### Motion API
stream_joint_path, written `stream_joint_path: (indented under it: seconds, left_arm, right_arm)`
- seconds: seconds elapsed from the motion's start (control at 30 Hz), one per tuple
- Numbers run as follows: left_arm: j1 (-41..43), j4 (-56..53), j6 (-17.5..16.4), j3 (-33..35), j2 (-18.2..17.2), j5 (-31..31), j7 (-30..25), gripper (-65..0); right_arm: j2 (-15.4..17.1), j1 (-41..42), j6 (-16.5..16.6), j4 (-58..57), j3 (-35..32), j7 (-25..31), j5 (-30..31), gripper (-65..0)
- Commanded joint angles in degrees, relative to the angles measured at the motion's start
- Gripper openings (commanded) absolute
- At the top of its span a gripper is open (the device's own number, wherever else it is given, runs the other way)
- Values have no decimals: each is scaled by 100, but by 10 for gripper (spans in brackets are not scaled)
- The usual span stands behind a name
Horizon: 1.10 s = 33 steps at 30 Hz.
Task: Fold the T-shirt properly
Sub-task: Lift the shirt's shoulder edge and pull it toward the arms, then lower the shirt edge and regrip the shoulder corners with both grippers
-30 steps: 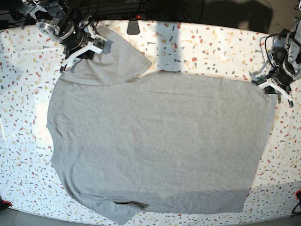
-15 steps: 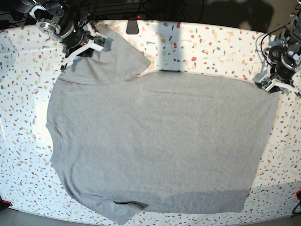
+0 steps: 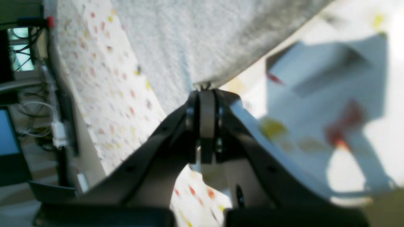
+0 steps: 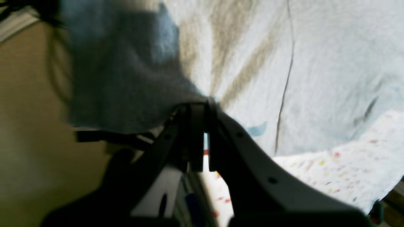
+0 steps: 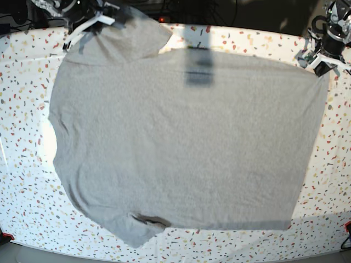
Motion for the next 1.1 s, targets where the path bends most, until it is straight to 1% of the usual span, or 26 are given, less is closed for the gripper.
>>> stream_joint_path:
  seconds: [0.0,0.13,0.27,0.33,0.37,0.43,0.5,0.53,0.6,0.73,0.8,0.9,1.0,1.07]
  left_arm:
    - [267,74,-341,-92,-39,-116,149,-650]
    - [863,444,-343,-634,-37,-116,-20,-650]
    - [1200,765,-343,-1117,-7,-116,-162,-650]
    - [1180,861,-341,-1335,92,-118,-221,-650]
    - [1106,881,-339,-1410,160,-133,-234,-650]
    - [828,868,-334,-1506,356,-282,-101,-650]
    - [514,857,-341,-1521,568,-433,114,-650]
    - [378,848,-339,-1521,662,-442,138,-650]
    - [109,833,-339,-1521,820,-444,111,-650]
    - [-319,824,-345,-1521,1034,-439,146,-650]
    - [-483,763,-345,-1521,1091,-442,197,-650]
    - [-739,459,-345,-1521,1106,-520,175,-650]
    - [-1095,-13,-348,-1521,1108,-804,173,-650]
    - [-1325,-295,-348,-1519,1121,-944,153,-650]
  right_arm:
    - [81,-177,-48,203,142,33,-15,-650]
    - [74,-739,-48,612,498,-13,-17,-650]
    - [17,-903,-94,846,780,-28,-15,-650]
    - [-72,-887,-293,846,960,35,-9,-650]
    - [-131,-874,-348,846,1067,160,-15,-650]
    - [-227,-758,-345,826,1248,409,0,-650]
    - [-343,-514,-345,728,1364,575,146,-650]
    - [-398,-345,-345,643,1392,621,271,-650]
    - [-479,20,-343,420,1384,682,310,-650]
    - [-669,717,-345,-72,1377,922,450,-650]
    - [-765,1084,-341,-348,1373,1115,599,-650]
    - [-874,1582,-330,-684,1373,1252,820,-650]
    - [-883,2046,-199,-979,1370,1351,1187,-650]
    - [-883,2299,-90,-1161,1342,1377,1320,-650]
